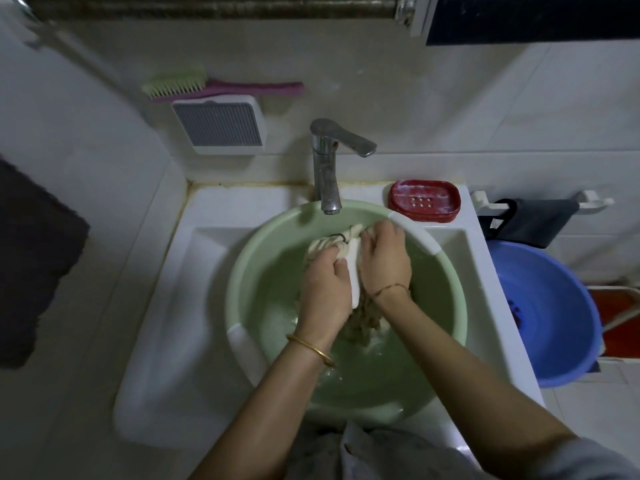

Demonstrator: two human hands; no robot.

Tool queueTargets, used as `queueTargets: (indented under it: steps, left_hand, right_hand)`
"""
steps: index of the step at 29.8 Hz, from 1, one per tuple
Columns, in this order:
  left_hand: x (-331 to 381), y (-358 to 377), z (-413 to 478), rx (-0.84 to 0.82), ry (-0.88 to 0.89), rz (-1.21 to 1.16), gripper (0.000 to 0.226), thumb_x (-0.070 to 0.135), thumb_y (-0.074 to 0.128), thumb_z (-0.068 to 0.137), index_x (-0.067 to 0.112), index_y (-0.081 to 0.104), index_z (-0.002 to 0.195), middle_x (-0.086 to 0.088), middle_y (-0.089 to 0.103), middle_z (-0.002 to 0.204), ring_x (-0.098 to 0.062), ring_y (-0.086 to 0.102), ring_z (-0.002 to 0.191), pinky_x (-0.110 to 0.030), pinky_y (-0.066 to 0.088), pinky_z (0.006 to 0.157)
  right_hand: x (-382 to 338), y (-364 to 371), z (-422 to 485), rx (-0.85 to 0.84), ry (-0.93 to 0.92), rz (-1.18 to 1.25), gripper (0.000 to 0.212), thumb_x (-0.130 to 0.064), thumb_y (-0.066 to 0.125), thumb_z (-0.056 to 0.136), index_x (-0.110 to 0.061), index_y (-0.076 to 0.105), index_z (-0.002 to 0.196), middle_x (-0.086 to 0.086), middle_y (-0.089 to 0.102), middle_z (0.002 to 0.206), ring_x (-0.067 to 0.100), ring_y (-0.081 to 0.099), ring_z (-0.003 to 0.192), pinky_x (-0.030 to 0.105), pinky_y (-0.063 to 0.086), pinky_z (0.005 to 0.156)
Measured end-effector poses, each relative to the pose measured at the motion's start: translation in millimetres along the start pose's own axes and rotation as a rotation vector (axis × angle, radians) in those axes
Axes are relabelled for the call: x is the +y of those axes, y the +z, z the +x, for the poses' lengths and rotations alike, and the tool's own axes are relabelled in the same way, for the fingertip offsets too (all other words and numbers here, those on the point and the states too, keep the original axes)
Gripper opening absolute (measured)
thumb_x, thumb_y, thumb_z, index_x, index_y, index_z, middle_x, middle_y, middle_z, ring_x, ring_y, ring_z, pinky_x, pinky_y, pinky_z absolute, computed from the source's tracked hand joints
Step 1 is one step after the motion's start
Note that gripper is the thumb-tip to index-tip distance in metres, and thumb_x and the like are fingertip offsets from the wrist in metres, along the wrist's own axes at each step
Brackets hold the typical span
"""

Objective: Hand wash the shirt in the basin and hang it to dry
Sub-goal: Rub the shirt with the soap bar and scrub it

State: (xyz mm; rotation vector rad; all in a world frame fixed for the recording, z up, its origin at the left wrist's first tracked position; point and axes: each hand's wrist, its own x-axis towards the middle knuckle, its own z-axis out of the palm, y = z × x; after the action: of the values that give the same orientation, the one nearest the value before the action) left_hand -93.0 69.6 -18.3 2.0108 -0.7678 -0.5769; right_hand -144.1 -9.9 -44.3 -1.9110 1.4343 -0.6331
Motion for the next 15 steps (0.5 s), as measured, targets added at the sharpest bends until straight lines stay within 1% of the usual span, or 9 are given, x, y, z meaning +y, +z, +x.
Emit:
queueTargets:
  steps: [2, 4, 6, 8, 9, 10, 13, 14, 15]
  left_hand:
    - [1, -2, 5, 0.032, -0.01, -0.035, 0.027, 0.005, 0.042, 0.096, 0.001, 0.06, 0.115, -0.015, 0.06, 0.12, -0.026, 0.054, 0.111, -0.02, 0.034, 0.09]
    - [2, -5, 7, 0.027, -0.016, -0.062, 0.028, 0.004, 0.04, 0.096, 0.002, 0.061, 0.115, -0.011, 0.061, 0.117, -0.02, 0.054, 0.106, -0.011, 0.032, 0.082]
    - [2, -4, 4, 0.02, 0.026, -0.019, 0.026, 0.005, 0.043, 0.095, 0.001, 0.061, 0.114, -0.013, 0.061, 0.117, -0.022, 0.054, 0.108, -0.013, 0.032, 0.083]
    - [-1, 0, 1, 0.014, 0.049, 0.037, 0.026, 0.006, 0.046, 0.094, 0.001, 0.06, 0.115, -0.015, 0.06, 0.119, -0.027, 0.054, 0.111, -0.022, 0.035, 0.09]
    - [-2, 3, 1, 0.017, 0.048, 0.044, 0.027, 0.006, 0.046, 0.094, 0.002, 0.06, 0.116, -0.015, 0.06, 0.12, -0.027, 0.054, 0.111, -0.025, 0.036, 0.092]
    - [-2, 3, 2, 0.026, 0.047, 0.035, 0.027, 0.006, 0.046, 0.094, 0.003, 0.06, 0.116, -0.015, 0.06, 0.121, -0.027, 0.054, 0.111, -0.026, 0.036, 0.093]
    - [-4, -3, 10, 0.052, -0.012, -0.052, 0.026, 0.003, 0.041, 0.094, 0.003, 0.061, 0.111, -0.013, 0.061, 0.116, -0.022, 0.055, 0.105, -0.017, 0.035, 0.084]
    - [-4, -5, 11, 0.045, -0.019, -0.057, 0.026, 0.002, 0.041, 0.094, 0.003, 0.061, 0.11, -0.013, 0.061, 0.115, -0.018, 0.054, 0.101, -0.013, 0.034, 0.081]
    - [-4, -6, 10, 0.031, -0.01, -0.041, 0.025, 0.001, 0.041, 0.094, 0.002, 0.061, 0.11, -0.012, 0.061, 0.114, -0.017, 0.053, 0.1, -0.012, 0.032, 0.079]
  right_hand:
    - [-10, 1, -31, -0.014, -0.175, 0.034, 0.017, -0.03, 0.044, 0.095, -0.017, 0.039, 0.085, 0.01, 0.043, 0.094, 0.029, 0.048, 0.074, 0.036, 0.034, 0.062]
    - [-11, 0, -48, -0.028, -0.273, 0.043, 0.018, -0.028, 0.045, 0.095, -0.014, 0.043, 0.085, 0.007, 0.041, 0.089, 0.027, 0.045, 0.071, 0.035, 0.031, 0.062]
    - [-6, 1, -25, -0.008, -0.181, 0.032, 0.015, -0.024, 0.046, 0.096, -0.012, 0.045, 0.087, 0.011, 0.046, 0.093, 0.031, 0.05, 0.077, 0.036, 0.034, 0.065]
    - [-5, -1, 3, -0.008, 0.044, 0.031, 0.016, -0.027, 0.042, 0.098, -0.014, 0.044, 0.088, 0.015, 0.051, 0.104, 0.034, 0.054, 0.086, 0.038, 0.04, 0.072]
    - [-4, 1, 8, -0.004, 0.105, 0.029, 0.017, -0.028, 0.041, 0.098, -0.013, 0.044, 0.09, 0.016, 0.051, 0.107, 0.035, 0.055, 0.089, 0.039, 0.041, 0.074]
    - [-6, 2, 4, -0.006, 0.087, 0.03, 0.017, -0.027, 0.042, 0.097, -0.012, 0.044, 0.091, 0.015, 0.05, 0.107, 0.035, 0.054, 0.088, 0.04, 0.041, 0.073]
    - [-13, 7, -39, -0.064, -0.178, 0.072, 0.014, -0.024, 0.048, 0.096, -0.013, 0.043, 0.088, 0.013, 0.046, 0.095, 0.033, 0.05, 0.079, 0.044, 0.041, 0.069]
    - [-10, 8, -45, -0.073, -0.222, 0.074, 0.015, -0.023, 0.047, 0.096, -0.013, 0.044, 0.086, 0.014, 0.047, 0.093, 0.033, 0.049, 0.079, 0.045, 0.041, 0.069]
    - [-7, 7, -39, -0.059, -0.206, 0.055, 0.015, -0.022, 0.046, 0.097, -0.013, 0.043, 0.085, 0.015, 0.048, 0.094, 0.033, 0.05, 0.08, 0.044, 0.041, 0.071]
